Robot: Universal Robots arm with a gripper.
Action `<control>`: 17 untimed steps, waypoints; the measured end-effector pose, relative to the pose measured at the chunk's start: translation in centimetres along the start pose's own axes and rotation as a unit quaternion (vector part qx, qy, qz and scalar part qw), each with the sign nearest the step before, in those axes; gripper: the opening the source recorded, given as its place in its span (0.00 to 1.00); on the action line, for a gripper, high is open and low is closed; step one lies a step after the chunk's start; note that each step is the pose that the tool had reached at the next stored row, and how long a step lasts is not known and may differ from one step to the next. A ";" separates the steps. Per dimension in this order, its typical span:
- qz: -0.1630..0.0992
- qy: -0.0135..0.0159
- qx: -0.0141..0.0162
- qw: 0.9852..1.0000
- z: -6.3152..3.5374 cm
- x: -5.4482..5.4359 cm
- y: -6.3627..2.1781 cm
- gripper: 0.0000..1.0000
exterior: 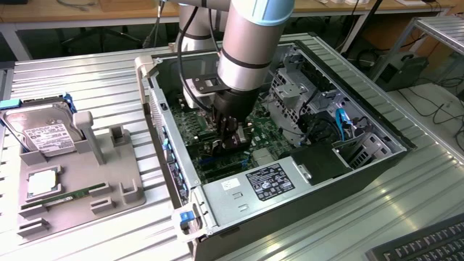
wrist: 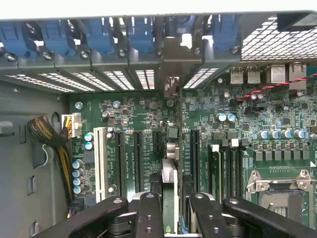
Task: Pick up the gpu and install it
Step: 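Insert the gpu into the slot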
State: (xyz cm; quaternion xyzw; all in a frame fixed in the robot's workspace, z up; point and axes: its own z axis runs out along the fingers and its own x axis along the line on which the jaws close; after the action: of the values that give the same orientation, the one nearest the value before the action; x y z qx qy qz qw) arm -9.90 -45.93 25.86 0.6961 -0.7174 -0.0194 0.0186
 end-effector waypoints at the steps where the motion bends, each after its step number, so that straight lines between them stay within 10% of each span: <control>1: 0.000 0.000 0.000 1.000 -0.12 0.0 0.01 0.26; 8: 0.000 -0.009 0.000 1.000 -0.19 0.0 0.10 0.26; 17: -0.001 -0.012 -0.001 1.000 0.25 0.0 0.19 0.26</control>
State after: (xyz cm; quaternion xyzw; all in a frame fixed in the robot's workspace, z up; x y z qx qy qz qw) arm -10.10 -45.91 25.62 0.6963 -0.7171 -0.0285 0.0110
